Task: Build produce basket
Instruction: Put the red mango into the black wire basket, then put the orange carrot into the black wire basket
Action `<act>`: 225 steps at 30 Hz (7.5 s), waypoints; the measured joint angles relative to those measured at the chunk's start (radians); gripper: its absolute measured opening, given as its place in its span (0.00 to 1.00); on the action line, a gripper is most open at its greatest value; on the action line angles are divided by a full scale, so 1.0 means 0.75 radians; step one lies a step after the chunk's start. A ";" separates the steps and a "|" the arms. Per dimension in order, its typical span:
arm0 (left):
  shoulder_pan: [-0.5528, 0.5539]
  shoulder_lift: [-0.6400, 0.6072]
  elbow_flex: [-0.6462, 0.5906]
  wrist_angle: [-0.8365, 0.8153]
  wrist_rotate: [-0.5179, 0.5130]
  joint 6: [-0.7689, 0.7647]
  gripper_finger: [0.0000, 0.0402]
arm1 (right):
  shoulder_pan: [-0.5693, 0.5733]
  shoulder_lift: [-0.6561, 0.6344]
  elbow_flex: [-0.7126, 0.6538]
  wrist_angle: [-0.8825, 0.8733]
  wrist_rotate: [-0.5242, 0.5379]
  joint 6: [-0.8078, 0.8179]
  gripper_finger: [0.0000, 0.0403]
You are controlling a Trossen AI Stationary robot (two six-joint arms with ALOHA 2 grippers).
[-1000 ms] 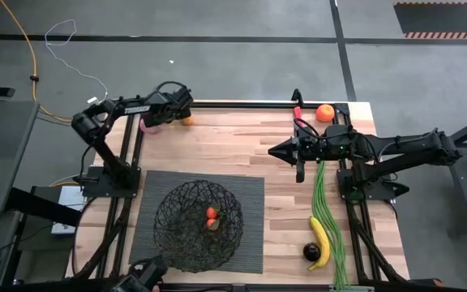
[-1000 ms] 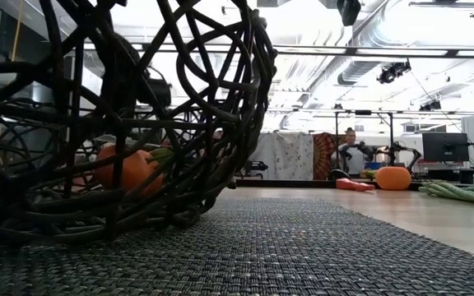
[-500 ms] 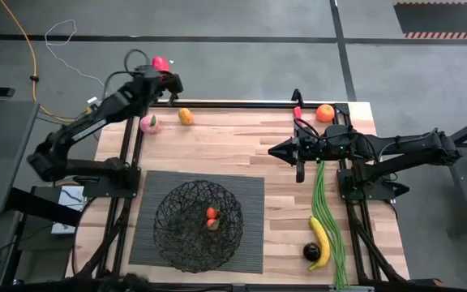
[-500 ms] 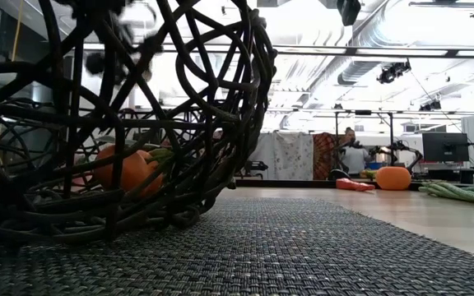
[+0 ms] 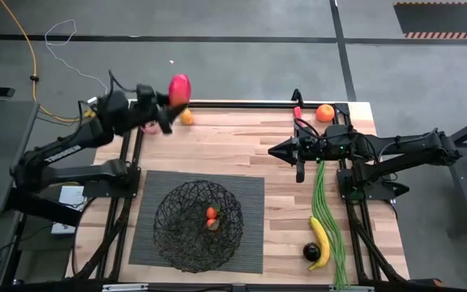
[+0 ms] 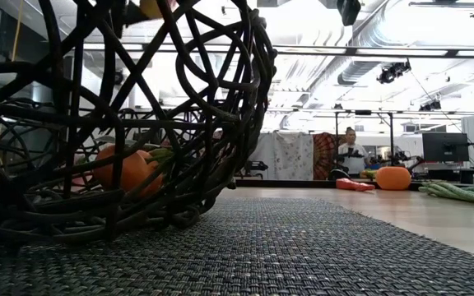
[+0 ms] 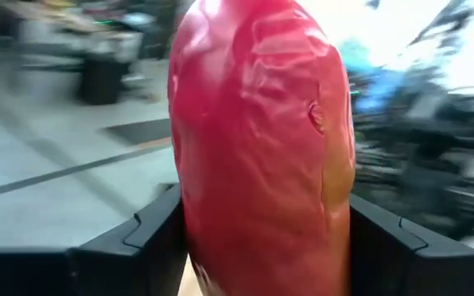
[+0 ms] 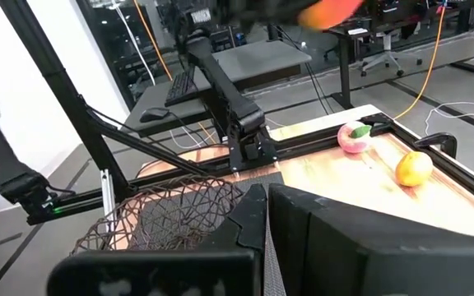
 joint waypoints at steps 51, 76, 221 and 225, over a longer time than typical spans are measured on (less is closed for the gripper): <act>-0.981 0.295 0.305 -0.824 -0.261 0.355 0.59 | 0.000 -0.001 0.000 0.163 -0.062 -0.043 0.00; -1.274 1.057 0.305 -1.014 -0.250 -0.636 0.59 | 0.000 0.000 0.000 0.103 -0.062 -0.037 0.00; -0.562 -0.053 -0.209 0.302 0.080 0.132 0.00 | -0.001 0.000 0.000 0.097 0.173 0.011 0.67; -0.562 -0.053 -0.209 0.302 0.080 0.130 0.00 | 0.000 -0.001 0.000 0.032 0.173 0.004 0.82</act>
